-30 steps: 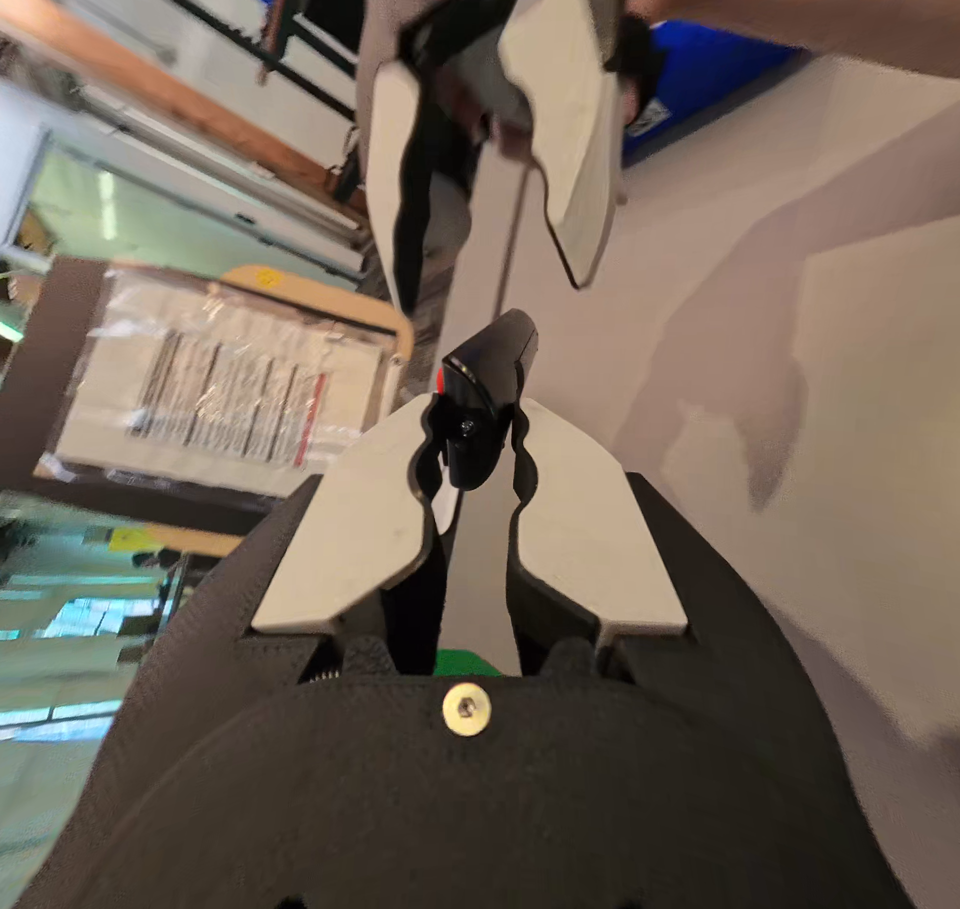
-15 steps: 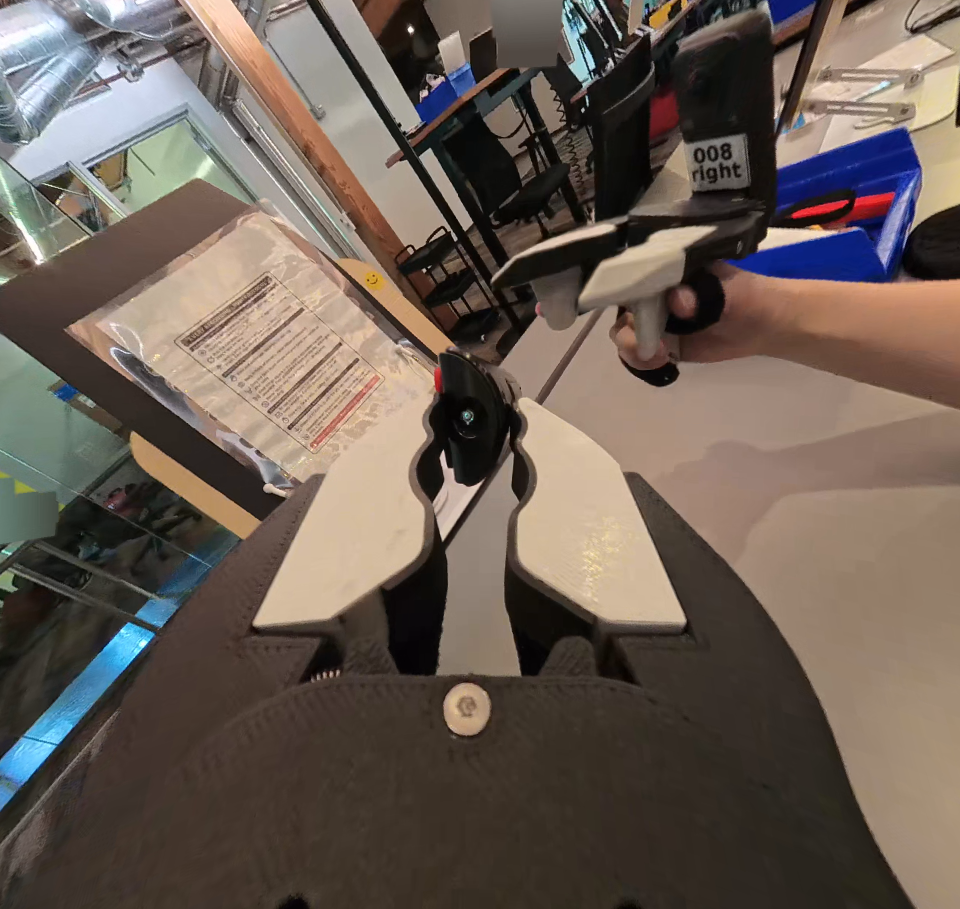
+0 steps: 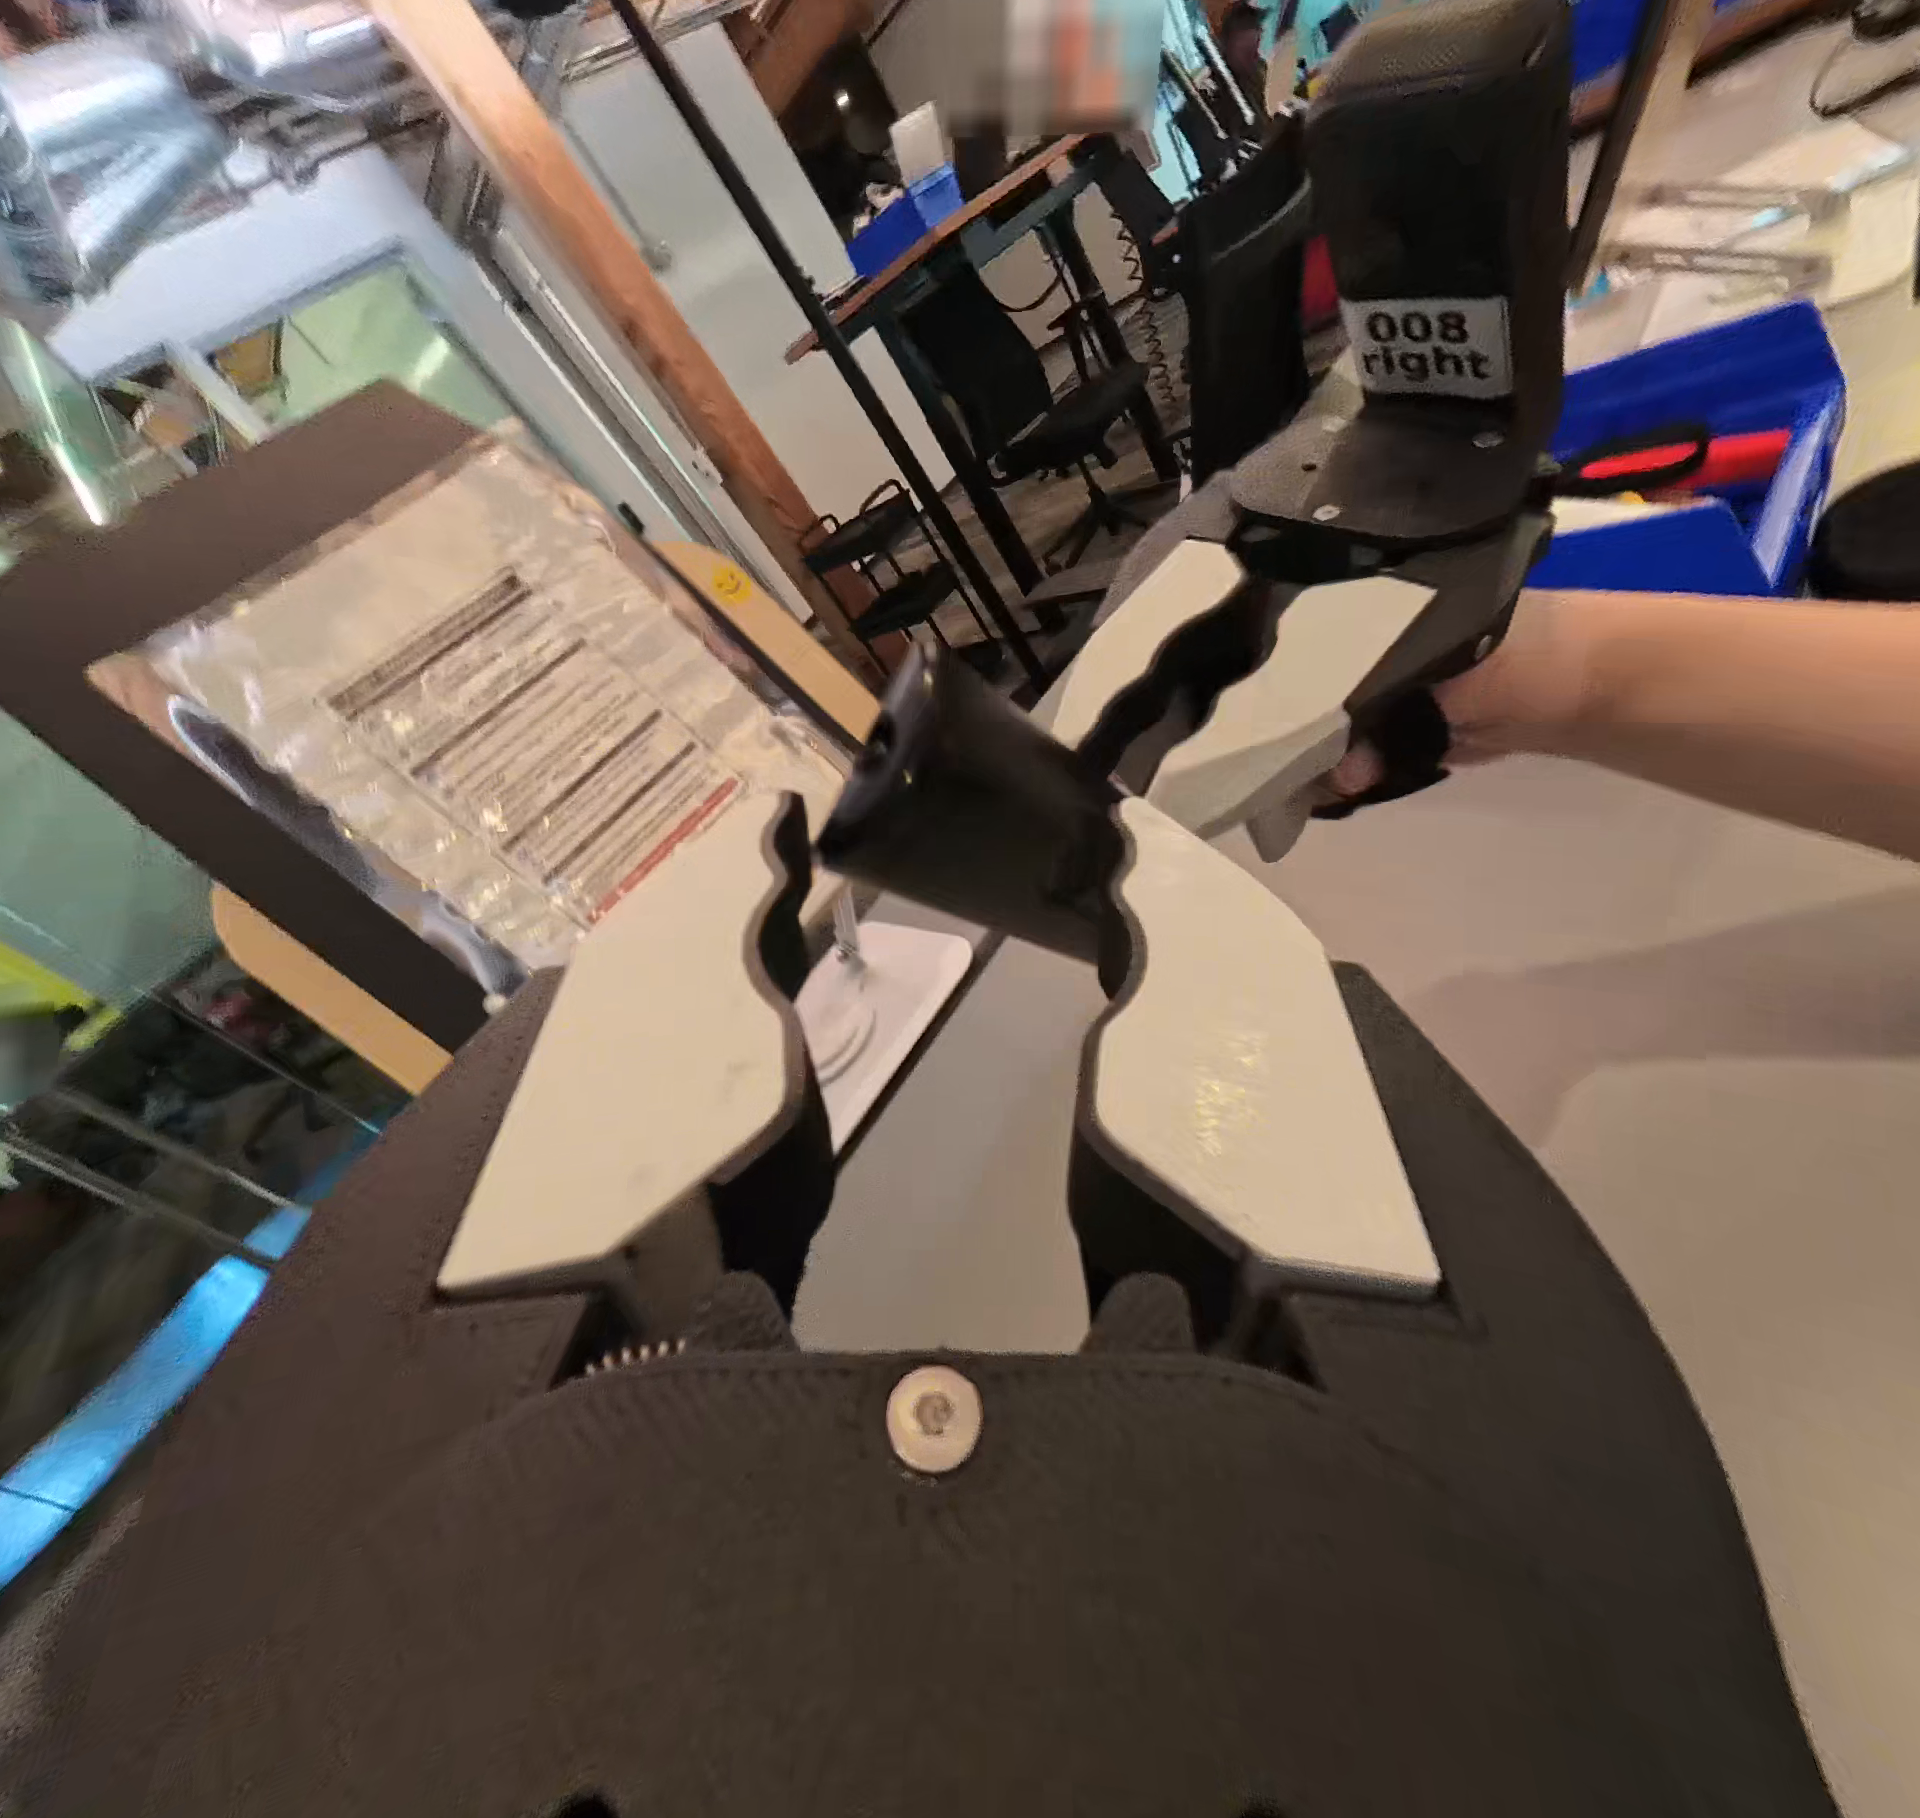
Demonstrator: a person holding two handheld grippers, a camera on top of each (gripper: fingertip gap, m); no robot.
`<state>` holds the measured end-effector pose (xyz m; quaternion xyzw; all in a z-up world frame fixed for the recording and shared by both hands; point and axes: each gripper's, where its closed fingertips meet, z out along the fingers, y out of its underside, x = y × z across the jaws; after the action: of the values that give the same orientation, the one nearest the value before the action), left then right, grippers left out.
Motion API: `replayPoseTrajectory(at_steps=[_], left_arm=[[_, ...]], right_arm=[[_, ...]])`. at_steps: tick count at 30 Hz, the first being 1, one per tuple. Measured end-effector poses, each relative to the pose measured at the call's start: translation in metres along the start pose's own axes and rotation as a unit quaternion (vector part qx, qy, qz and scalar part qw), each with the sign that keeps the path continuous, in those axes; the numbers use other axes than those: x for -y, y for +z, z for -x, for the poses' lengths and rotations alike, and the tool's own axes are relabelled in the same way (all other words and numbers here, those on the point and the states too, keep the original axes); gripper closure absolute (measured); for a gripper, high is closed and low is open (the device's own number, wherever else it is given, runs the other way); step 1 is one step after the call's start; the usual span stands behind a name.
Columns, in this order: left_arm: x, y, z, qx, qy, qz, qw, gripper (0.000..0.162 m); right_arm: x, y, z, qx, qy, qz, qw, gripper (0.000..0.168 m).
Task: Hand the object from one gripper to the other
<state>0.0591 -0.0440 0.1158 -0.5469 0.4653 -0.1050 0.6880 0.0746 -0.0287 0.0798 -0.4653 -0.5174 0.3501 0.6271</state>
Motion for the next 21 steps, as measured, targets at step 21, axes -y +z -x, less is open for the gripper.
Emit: replayPoseTrajectory(at_steps=[21], left_arm=[[-0.025,0.035,-0.019,0.136,0.366,0.017,0.92,0.099]], right_arm=[[-0.002,0.002,-0.039,0.139,0.721,-0.272,0.622,0.15]])
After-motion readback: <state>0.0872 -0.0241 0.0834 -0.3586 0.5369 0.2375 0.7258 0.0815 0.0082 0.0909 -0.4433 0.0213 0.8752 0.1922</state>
